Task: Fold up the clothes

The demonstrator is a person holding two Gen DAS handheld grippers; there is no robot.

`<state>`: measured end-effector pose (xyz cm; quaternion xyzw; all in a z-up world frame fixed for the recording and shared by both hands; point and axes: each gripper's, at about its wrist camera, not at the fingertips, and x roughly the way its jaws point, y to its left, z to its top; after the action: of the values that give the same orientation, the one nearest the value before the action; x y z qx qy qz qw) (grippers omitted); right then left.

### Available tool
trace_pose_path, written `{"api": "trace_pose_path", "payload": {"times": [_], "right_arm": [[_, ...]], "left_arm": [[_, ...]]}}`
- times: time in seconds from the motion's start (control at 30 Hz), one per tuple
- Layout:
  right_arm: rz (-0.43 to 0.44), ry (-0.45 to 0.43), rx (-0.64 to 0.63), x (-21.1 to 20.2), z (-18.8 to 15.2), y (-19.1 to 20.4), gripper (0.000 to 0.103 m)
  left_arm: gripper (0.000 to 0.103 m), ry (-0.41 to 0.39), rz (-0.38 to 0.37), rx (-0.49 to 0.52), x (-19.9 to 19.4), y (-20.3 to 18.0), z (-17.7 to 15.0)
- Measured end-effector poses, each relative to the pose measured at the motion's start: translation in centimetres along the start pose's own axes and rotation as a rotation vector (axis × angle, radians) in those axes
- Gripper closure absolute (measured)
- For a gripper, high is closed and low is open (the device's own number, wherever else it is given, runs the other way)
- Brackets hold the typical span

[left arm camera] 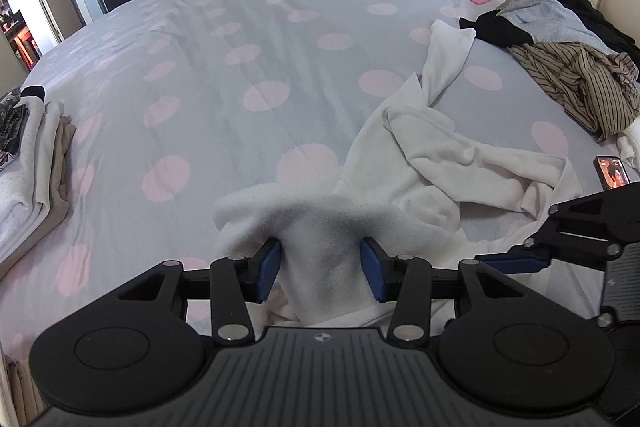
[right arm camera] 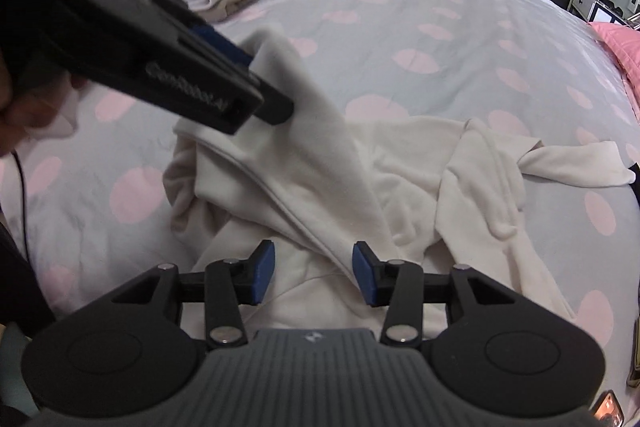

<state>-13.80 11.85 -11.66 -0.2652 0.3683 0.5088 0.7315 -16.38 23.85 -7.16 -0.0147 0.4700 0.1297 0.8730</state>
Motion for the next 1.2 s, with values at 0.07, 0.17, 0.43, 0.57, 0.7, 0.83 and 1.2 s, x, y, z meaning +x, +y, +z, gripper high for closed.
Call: {"api": "trace_pose_path", "payload": {"times": [0.07,0.17,0.43,0.57,0.7,0.83,1.2], "right_arm": [[-0.014,0.017,-0.002,0.7,-0.1,0.0,0.090],[-0.032,0.016,0.035,0.8,-0.2,-0.7,0.099],[-0.144,-0.035,0.134,-1.1,0.7,-3.9,0.100],[-0.223,-0.029,0.158,-1.3,1.0,-5.8,0.100],[-0.312,-0.020,0.208,-1.5,1.2,-8.5,0.100],[-0.439,0.002,0.246,-1.8,1.0,-11.7,0.100],[-0.497,0.056,0.324,-2.4,-0.6,-15.5,0.099]], "left_arm": [[0.060,0.001,-0.002,-0.002,-0.1,0.1,-0.1],[0.060,-0.002,-0.013,-0.008,-0.4,0.4,-0.1],[0.060,-0.023,-0.017,0.007,-1.4,1.0,0.0],[0.060,-0.026,-0.026,0.017,-1.9,1.3,-0.3],[0.057,-0.026,-0.023,0.031,-2.1,1.6,-0.8],[0.056,-0.015,-0.027,0.032,-1.9,1.9,-1.1],[0.050,-0.018,-0.113,0.048,-1.0,0.1,-0.8]]}}
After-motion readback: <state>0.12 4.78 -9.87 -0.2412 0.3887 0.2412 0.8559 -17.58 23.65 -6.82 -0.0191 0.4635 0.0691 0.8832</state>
